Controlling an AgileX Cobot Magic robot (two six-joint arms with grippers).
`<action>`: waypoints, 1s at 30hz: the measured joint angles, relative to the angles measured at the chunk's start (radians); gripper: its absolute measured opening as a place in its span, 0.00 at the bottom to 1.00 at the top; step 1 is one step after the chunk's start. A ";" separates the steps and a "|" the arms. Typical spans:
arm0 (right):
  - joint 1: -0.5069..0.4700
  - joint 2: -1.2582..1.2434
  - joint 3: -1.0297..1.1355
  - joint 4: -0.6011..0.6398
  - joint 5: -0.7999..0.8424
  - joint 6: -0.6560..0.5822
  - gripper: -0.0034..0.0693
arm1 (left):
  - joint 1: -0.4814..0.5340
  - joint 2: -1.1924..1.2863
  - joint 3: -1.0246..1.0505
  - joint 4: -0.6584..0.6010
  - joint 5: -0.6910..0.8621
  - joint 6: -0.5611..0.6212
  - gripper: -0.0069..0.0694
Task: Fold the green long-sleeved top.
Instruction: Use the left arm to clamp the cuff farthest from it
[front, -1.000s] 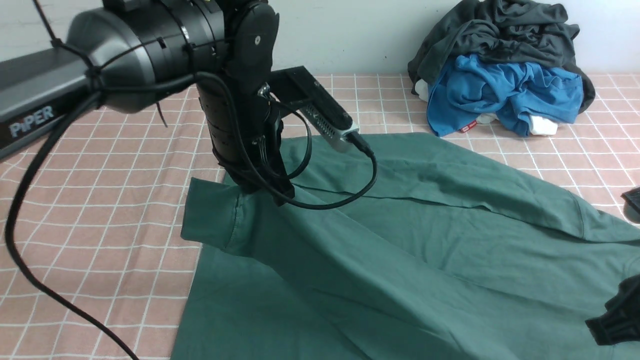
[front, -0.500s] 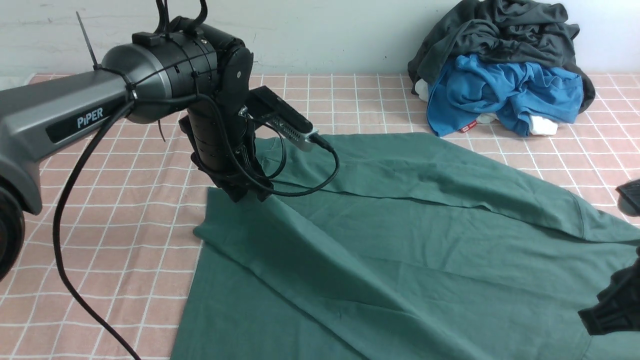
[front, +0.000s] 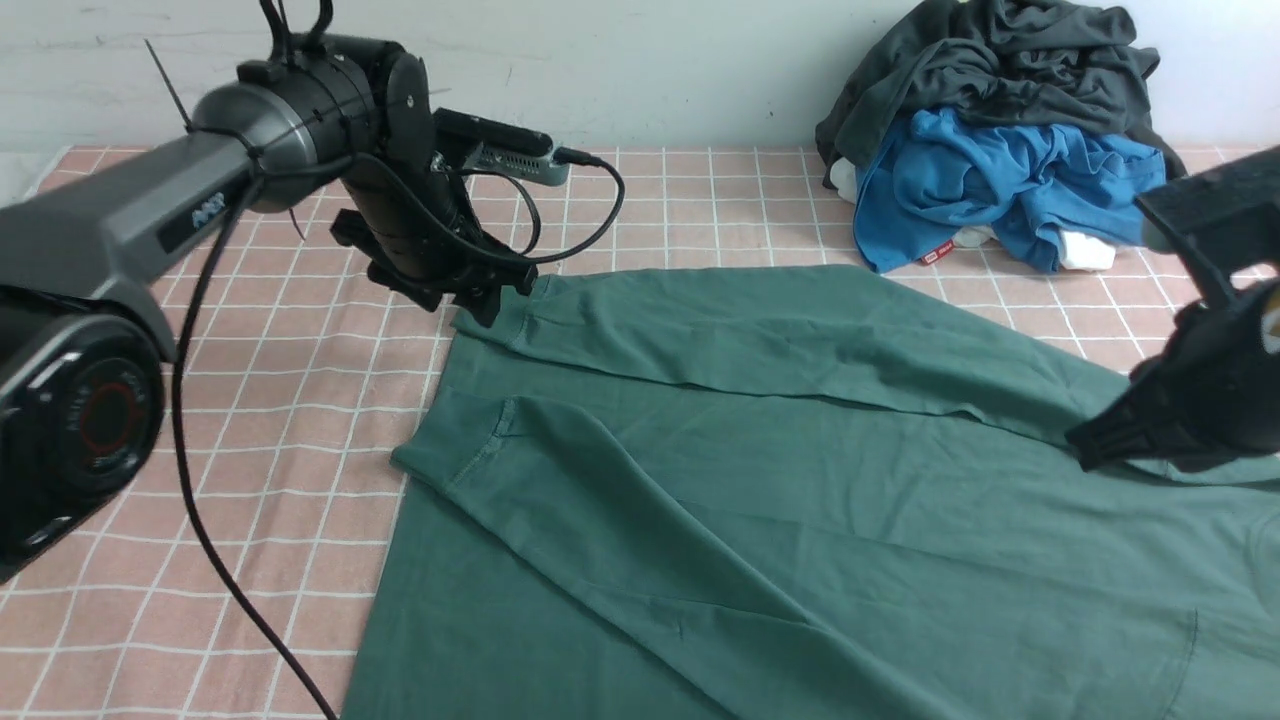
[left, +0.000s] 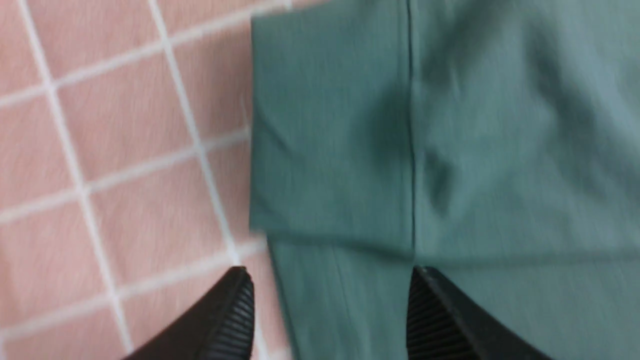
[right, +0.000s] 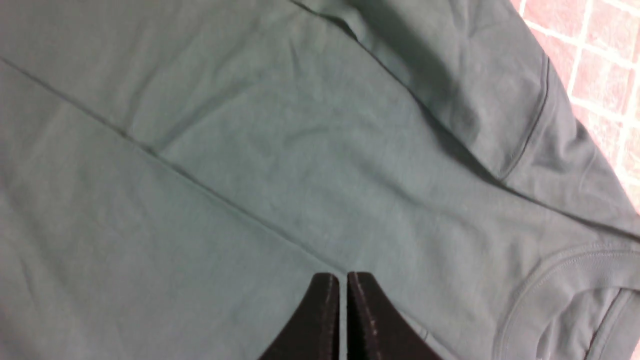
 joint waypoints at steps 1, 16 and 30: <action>0.000 0.003 -0.002 0.000 0.000 -0.001 0.08 | 0.001 0.010 -0.005 0.000 -0.003 0.000 0.60; 0.000 0.092 -0.014 0.000 0.003 -0.021 0.08 | 0.041 0.166 -0.154 -0.051 -0.054 -0.063 0.51; 0.000 0.092 -0.014 0.000 0.001 -0.021 0.08 | 0.041 0.124 -0.162 -0.112 -0.018 0.018 0.13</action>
